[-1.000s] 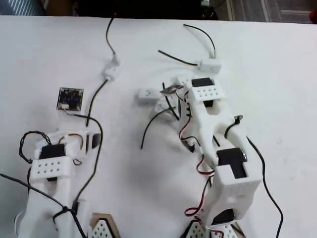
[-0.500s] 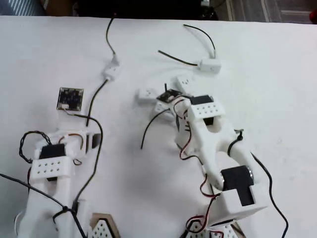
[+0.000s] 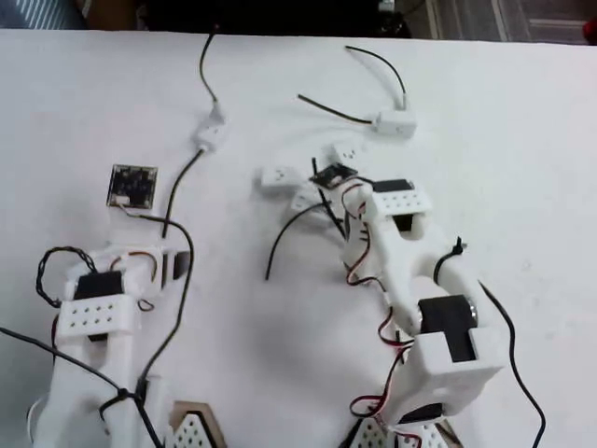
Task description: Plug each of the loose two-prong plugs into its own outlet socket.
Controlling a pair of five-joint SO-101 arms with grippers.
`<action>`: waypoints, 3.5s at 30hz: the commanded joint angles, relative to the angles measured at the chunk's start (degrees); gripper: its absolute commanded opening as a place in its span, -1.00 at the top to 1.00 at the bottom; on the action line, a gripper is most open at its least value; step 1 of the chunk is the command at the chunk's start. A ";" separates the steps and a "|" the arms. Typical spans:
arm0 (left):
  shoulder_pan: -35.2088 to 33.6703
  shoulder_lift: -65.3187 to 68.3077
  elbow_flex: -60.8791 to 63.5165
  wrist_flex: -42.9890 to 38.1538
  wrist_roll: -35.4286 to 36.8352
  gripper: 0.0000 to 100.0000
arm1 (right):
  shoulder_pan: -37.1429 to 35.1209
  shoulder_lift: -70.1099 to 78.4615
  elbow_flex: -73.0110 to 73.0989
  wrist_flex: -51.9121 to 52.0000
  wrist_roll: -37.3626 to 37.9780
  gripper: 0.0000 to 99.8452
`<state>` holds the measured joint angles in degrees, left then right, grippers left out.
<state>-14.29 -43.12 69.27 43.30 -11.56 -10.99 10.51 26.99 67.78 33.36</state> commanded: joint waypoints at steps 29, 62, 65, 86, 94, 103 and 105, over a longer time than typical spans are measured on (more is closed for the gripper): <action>0.04 -1.01 -0.35 -0.53 -0.44 0.46 | 3.03 -2.51 1.49 0.31 0.18 0.74; -0.04 -1.01 -0.35 -0.44 -0.44 0.46 | -1.27 -2.59 3.08 0.40 -5.80 0.96; -0.04 -1.01 -0.35 -0.44 -0.44 0.46 | -1.19 -2.59 3.08 0.75 -5.80 0.87; -0.04 -1.01 -0.35 -0.44 -0.44 0.46 | -0.84 -1.98 -4.13 9.89 -5.89 0.83; -0.04 -1.01 -0.35 -0.44 -0.44 0.46 | -0.92 -1.98 -4.13 8.04 -5.89 0.95; -0.04 -1.01 -0.35 -0.53 -0.44 0.46 | -1.27 -12.35 -4.40 14.55 -5.80 0.97; -0.04 -1.36 -0.35 -0.53 -0.44 0.46 | -1.27 -19.12 -4.40 16.40 -5.89 0.97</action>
<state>-14.29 -43.12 69.27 43.30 -11.56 -11.87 1.27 24.70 81.41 27.82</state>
